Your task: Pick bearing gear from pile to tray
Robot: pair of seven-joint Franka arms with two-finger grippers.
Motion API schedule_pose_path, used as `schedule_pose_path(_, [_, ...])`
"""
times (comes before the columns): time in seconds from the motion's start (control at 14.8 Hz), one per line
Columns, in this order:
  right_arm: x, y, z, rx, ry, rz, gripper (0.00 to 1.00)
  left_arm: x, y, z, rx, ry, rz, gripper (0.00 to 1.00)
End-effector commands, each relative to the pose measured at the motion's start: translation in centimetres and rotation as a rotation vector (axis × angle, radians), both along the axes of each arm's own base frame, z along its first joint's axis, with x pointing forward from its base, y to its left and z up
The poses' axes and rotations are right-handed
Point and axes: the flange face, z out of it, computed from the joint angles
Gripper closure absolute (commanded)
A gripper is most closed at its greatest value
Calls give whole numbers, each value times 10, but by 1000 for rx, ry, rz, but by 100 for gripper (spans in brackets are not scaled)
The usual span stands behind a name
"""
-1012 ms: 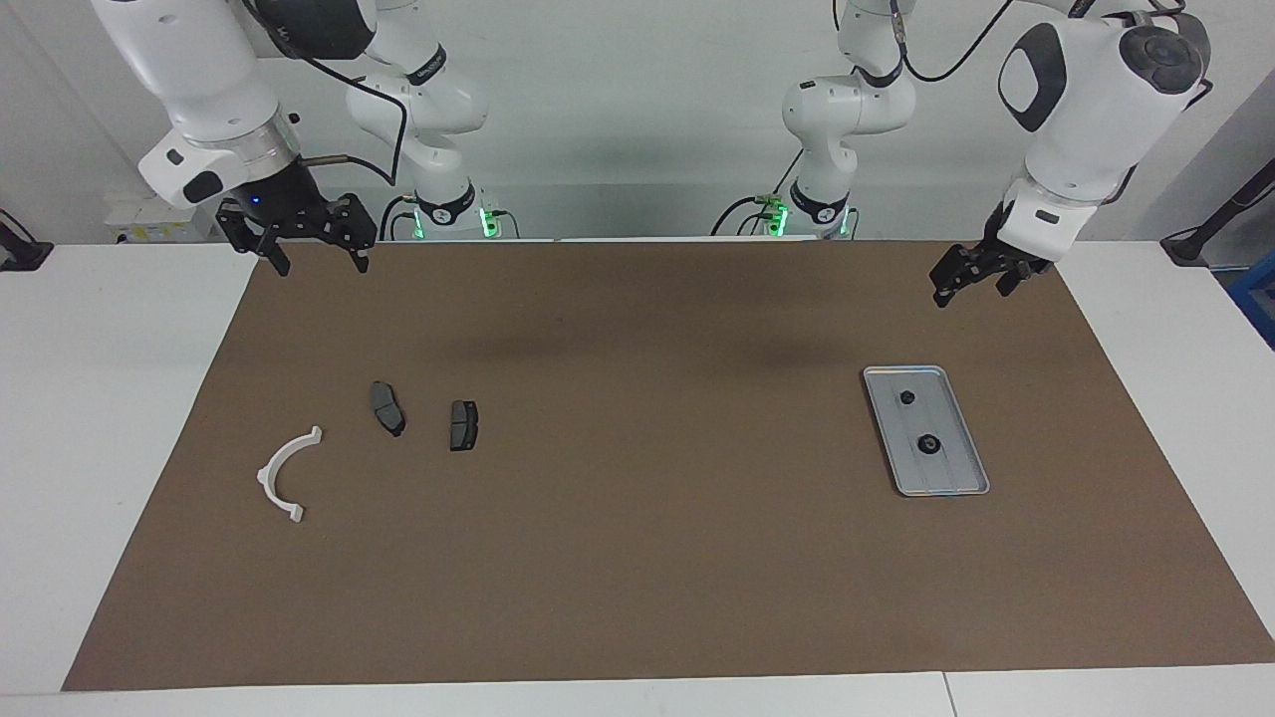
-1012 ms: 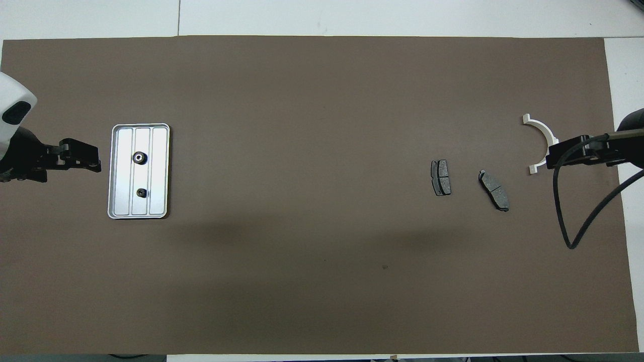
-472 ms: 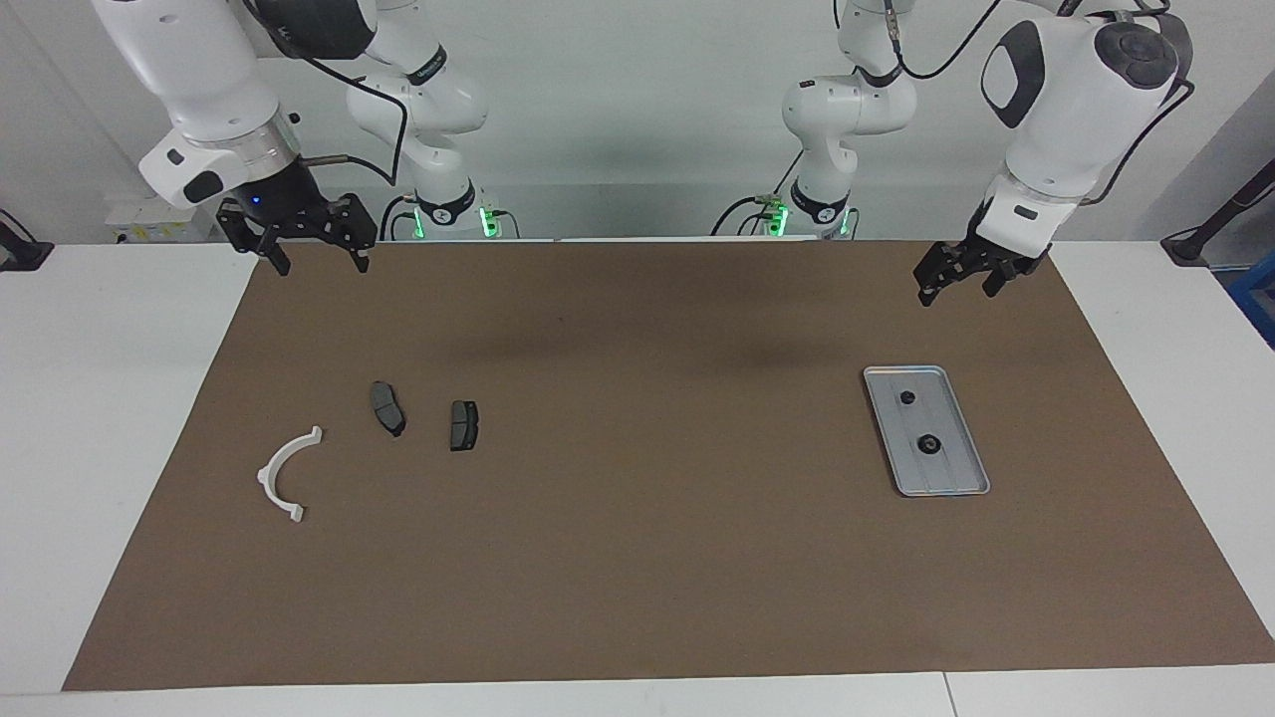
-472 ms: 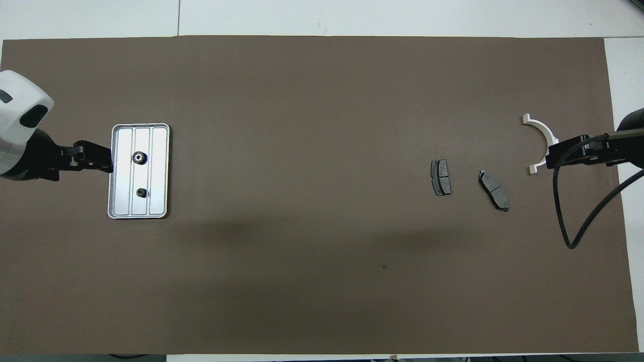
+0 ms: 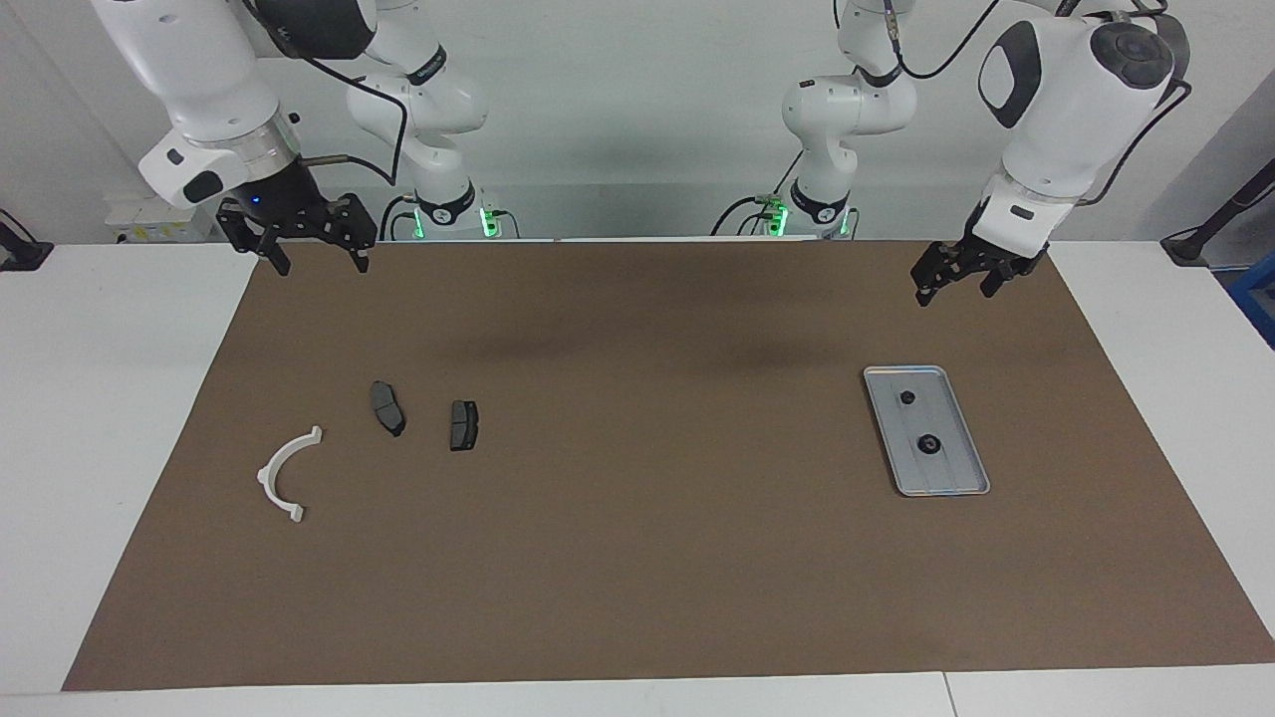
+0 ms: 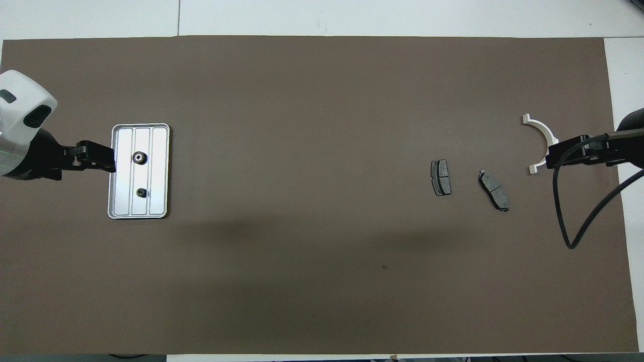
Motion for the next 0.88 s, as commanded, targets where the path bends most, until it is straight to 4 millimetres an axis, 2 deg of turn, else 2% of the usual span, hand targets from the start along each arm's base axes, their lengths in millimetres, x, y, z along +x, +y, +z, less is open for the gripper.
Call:
schedule_pose_path(0.0, [0, -2, 3, -16, -13, -14, 0, -3, 0, 2, -14, -17, 2, 0])
schedule_pose_path(0.2, [0, -2, 2, -16, -11, -14, 0, -1, -1, 3, -14, -23, 2, 0])
schedule_pose_path(0.34, [0, -2, 2, -16, -11, -14, 0, -1, 0, 12, -9, -27, 1, 0])
schedule_pose_path(0.81, [0, -2, 2, -16, -11, -14, 0, -4, 9, 14, -4, -9, 10, 0])
